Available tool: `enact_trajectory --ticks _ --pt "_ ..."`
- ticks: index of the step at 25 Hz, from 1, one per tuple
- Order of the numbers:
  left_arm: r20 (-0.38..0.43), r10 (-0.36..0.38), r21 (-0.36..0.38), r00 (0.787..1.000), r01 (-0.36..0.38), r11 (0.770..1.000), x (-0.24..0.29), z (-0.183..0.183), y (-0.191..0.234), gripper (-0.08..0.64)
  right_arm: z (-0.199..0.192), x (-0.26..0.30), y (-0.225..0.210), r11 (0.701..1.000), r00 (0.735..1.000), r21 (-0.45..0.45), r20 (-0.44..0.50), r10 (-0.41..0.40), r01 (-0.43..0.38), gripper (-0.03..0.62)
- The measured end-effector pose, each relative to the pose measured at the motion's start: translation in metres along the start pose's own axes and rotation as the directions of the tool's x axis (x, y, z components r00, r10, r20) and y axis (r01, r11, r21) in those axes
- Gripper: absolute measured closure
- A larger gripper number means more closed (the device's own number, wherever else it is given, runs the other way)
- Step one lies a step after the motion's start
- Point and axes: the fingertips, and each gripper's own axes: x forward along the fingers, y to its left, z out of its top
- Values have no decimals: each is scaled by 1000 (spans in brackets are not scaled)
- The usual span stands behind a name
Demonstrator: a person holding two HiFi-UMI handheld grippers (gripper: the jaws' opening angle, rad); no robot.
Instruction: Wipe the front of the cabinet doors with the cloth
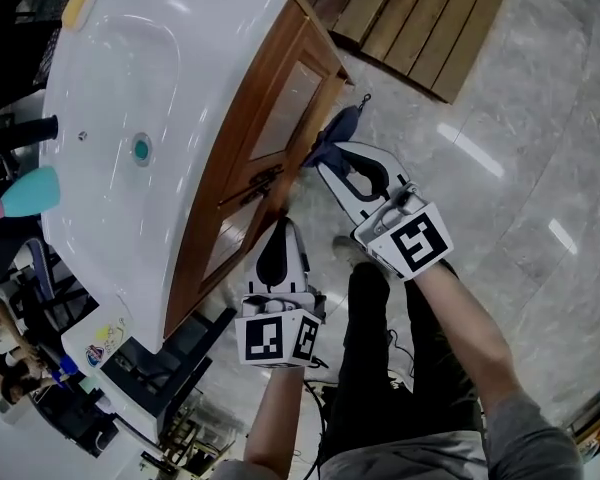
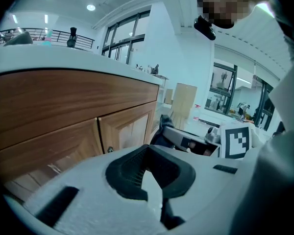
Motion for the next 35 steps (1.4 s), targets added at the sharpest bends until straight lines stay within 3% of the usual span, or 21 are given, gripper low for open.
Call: enact_trajectory --ticks 15,35 --pt "-20 7 10 1000 -7 1000 -17 -30 49 552 -71 27 60 997 998 75 -51 37 -33 518" --pt "-35 -73 47 997 74 996 -10 -54 64 552 -103 74 60 997 1000 79 14 1 -2 520"
